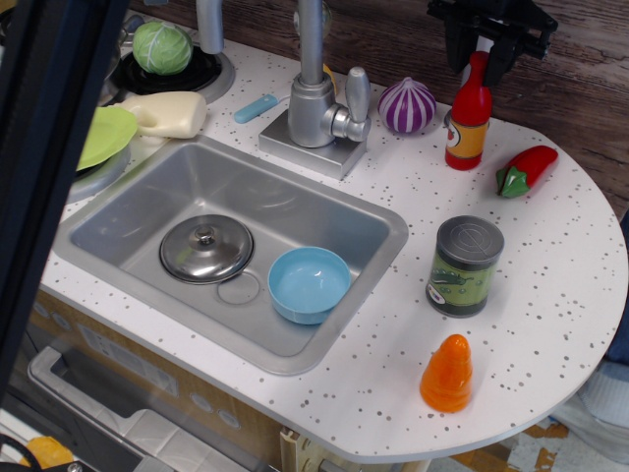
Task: Put red bottle in sink
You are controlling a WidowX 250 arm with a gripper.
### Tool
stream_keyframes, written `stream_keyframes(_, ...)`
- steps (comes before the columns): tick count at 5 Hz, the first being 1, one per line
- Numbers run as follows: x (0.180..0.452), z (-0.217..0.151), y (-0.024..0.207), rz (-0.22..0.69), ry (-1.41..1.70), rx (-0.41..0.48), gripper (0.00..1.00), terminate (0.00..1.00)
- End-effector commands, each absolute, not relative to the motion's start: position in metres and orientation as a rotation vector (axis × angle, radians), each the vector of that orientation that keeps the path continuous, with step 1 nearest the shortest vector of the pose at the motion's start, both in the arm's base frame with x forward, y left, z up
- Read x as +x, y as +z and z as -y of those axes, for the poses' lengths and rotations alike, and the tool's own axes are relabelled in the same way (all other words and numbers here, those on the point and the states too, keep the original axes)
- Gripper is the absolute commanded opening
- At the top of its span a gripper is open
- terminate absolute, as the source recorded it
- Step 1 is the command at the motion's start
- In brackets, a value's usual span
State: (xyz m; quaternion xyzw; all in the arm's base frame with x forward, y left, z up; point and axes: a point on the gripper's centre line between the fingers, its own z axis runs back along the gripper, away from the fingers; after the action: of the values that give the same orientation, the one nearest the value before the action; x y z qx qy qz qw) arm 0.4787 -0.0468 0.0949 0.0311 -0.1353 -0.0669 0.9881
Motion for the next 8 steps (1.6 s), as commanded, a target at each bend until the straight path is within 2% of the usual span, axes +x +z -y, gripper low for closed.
stream_keyframes(1, 0.477, 0.049, 0.128, 0.332, -0.121, 0.059, 0.00, 0.00)
stream_keyframes(3, 0.454, 0.052, 0.147, 0.292, -0.072, 0.092, 0.00, 0.00)
stream_keyframes(4, 0.433, 0.053, 0.156, 0.256, -0.026, 0.122, 0.00, 0.00)
stream_keyframes(6, 0.374, 0.045, 0.147, 0.202, 0.054, 0.160, 0.00, 0.00)
stream_keyframes(8, 0.325, 0.002, 0.115, 0.165, 0.066, 0.229, 0.00, 0.00)
